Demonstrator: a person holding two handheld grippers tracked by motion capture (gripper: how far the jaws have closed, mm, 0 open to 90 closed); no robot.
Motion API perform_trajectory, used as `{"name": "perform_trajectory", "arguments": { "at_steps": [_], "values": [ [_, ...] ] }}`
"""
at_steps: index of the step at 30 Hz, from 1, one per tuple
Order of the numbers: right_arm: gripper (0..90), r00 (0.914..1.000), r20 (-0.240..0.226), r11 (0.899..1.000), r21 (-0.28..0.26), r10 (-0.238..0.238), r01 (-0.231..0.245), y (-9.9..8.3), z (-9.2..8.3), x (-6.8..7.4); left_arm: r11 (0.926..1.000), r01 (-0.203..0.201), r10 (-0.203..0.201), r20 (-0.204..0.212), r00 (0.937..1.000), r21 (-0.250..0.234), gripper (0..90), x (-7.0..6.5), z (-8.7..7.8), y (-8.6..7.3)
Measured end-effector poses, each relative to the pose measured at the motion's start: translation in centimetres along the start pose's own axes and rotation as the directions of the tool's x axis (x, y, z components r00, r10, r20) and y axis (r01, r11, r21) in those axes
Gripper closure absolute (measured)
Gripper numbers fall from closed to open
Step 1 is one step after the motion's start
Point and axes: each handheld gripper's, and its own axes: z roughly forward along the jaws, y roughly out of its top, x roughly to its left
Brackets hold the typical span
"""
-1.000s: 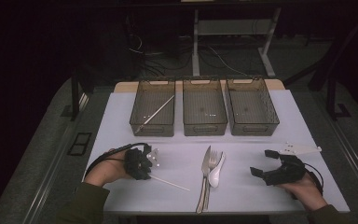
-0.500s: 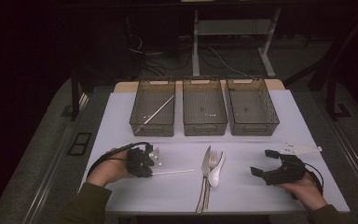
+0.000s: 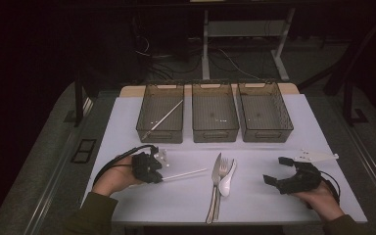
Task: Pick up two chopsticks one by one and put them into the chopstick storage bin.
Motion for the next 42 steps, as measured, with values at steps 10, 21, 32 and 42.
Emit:
{"name": "perform_trajectory", "arguments": {
  "at_steps": [10, 21, 32, 42],
  "values": [
    [1.9, 1.0, 0.001, 1.0, -0.004, -0.002, 0.002, 0.0, 0.0, 0.0, 0.9829, 0.092, -0.1, -0.042, 0.9942, -0.16, 84.5, 0.9, -2.1, -0.4],
    [1.9, 1.0, -0.001, 1.0, -0.002, -0.008, 0.008, 0.0, 0.1, 0.0, 0.9574, 0.176, -0.199, -0.082, 0.9765, -0.229, 84.5, 1.5, -3.7, -0.1],
    [1.8, 0.9997, -0.005, 1.0, 0.001, -0.024, 0.024, -0.1, 0.5, 0.1, 0.9299, 0.209, -0.258, -0.131, 0.9573, -0.303, 84.5, 3.5, -6.1, 1.2],
    [1.8, 0.9997, -0.004, 1.0, -0.001, -0.024, 0.024, -0.1, 0.5, 0.1, 0.9062, 0.237, -0.315, -0.187, 0.9305, -0.35, 84.4, 7.0, -8.9, 3.2]
  ]
}}
